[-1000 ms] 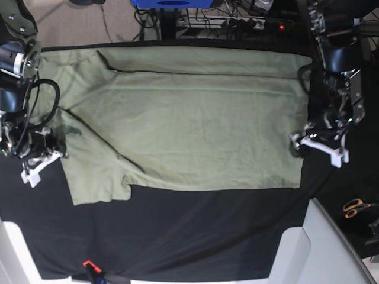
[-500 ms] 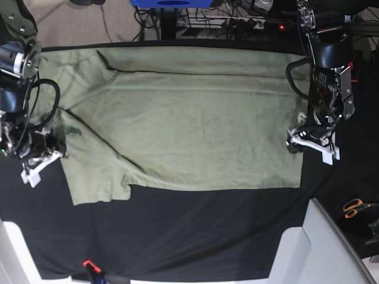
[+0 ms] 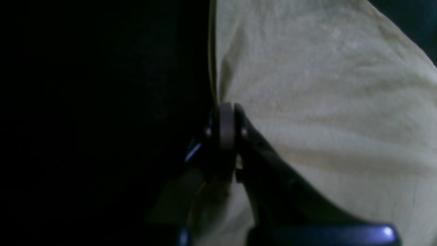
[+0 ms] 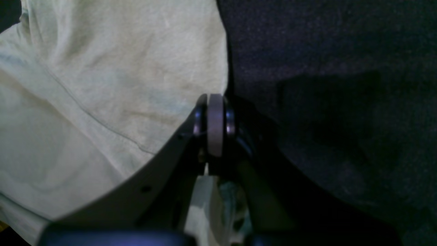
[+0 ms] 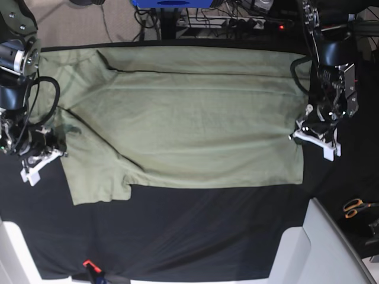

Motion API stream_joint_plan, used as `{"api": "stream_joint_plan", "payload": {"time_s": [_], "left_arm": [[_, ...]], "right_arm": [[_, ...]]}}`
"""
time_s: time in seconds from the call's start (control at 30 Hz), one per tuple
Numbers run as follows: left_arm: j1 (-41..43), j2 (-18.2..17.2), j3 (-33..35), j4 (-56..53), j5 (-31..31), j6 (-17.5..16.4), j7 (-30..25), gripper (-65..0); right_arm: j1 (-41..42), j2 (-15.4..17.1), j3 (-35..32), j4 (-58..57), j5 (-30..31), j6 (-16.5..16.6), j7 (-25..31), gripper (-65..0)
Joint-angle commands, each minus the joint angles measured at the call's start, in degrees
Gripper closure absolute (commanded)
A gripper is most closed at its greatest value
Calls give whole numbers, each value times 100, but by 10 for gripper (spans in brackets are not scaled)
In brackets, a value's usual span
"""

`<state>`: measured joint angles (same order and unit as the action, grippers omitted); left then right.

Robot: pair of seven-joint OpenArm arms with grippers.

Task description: Fold the T-shirt properly

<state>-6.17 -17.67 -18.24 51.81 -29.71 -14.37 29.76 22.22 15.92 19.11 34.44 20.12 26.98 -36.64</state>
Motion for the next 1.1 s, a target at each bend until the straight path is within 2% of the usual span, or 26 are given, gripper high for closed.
{"api": "stream_joint_plan", "payload": {"time_s": [0.0,0.43,0.57,0.6,0.7,0.77,0.83,0.93,1.07], "left_arm": [[50,-136,-9,116,92,70,132,0],[1114,-189,-35,1496,92,79,132,0],[1184,-163,-677,1751,92,79,308,0],[1167,-163,-879,1830,92,79,510,-23],[1158,-163,-1389,2190,127,79,967,-244],[1158,-180,-1547,2436,127,79,1037,-364],[1149,-189,-1583,2533,127,79,1037,-449],[824,-250,-1547,2384,136,70,1037,-513],[77,-250,-1530,1478,136,52,1020,-508]], "right_arm": [[112,82,9,77,-12,5,-32,0],[112,82,9,77,-12,5,-41,0],[112,82,9,77,-12,5,-41,0],[112,82,9,77,-12,5,-41,0],[112,82,9,77,-12,5,-50,0],[121,82,9,77,-12,5,-50,0],[121,74,9,77,-12,5,-50,0],[121,74,9,77,-12,5,-50,0],[121,74,9,77,-12,5,-41,0]]}}
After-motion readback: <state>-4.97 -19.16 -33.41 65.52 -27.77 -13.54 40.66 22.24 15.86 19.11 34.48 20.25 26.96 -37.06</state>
